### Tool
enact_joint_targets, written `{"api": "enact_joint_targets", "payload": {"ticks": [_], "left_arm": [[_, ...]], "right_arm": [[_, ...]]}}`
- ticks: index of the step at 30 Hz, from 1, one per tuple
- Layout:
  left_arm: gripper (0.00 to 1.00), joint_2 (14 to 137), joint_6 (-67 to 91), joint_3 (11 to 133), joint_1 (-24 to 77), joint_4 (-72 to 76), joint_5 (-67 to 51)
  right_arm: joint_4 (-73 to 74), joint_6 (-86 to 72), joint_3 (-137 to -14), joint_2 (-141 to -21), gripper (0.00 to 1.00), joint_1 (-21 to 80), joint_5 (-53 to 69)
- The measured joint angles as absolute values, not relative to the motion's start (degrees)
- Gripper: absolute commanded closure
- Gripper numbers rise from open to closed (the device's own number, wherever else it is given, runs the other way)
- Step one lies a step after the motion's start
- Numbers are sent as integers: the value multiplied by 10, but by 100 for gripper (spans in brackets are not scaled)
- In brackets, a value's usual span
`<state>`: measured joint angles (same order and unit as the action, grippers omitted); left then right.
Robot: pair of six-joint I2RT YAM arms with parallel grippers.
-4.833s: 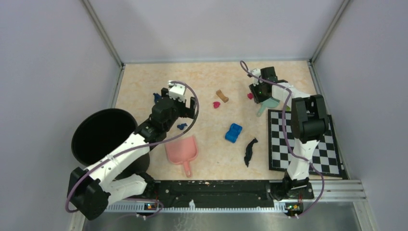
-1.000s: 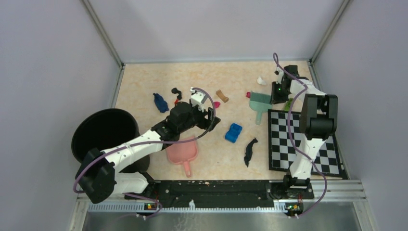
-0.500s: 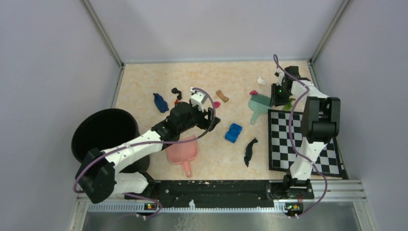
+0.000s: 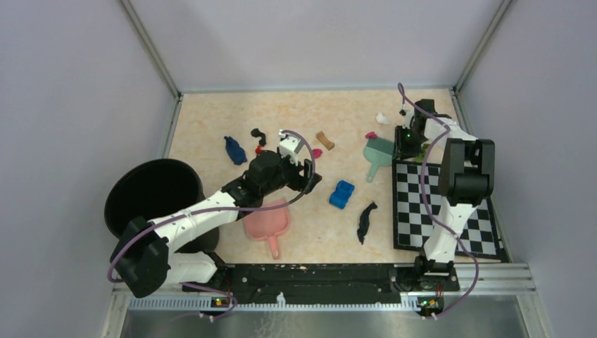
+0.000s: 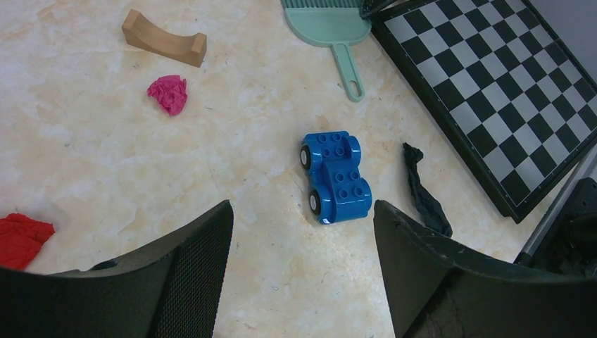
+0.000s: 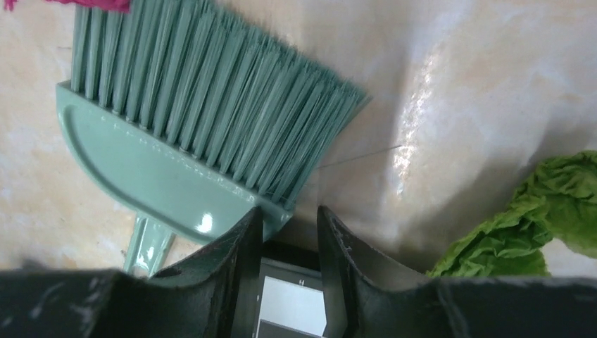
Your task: Sweep away the paper scraps from the table
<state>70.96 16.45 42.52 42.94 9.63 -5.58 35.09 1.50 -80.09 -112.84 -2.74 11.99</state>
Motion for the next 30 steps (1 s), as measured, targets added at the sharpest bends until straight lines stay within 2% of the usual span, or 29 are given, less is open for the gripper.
{"api": "enact_joint_targets", "payload": {"ticks": [3,9,18,30], "left_arm": [[22,710,165,425,430,93,-56],[22,706,167,422,430,90,-56],[22,697,169,413,430,89,-51],[21,738,229,411,430,130,-58]], "right_arm": [[354,18,-822,-1148,67,-24,122],[357,29,-869,-1180,85,-5,118],[353,62,-876,-1179,100,37,103],[357,87,-821,-1009,100,36,112]]}}
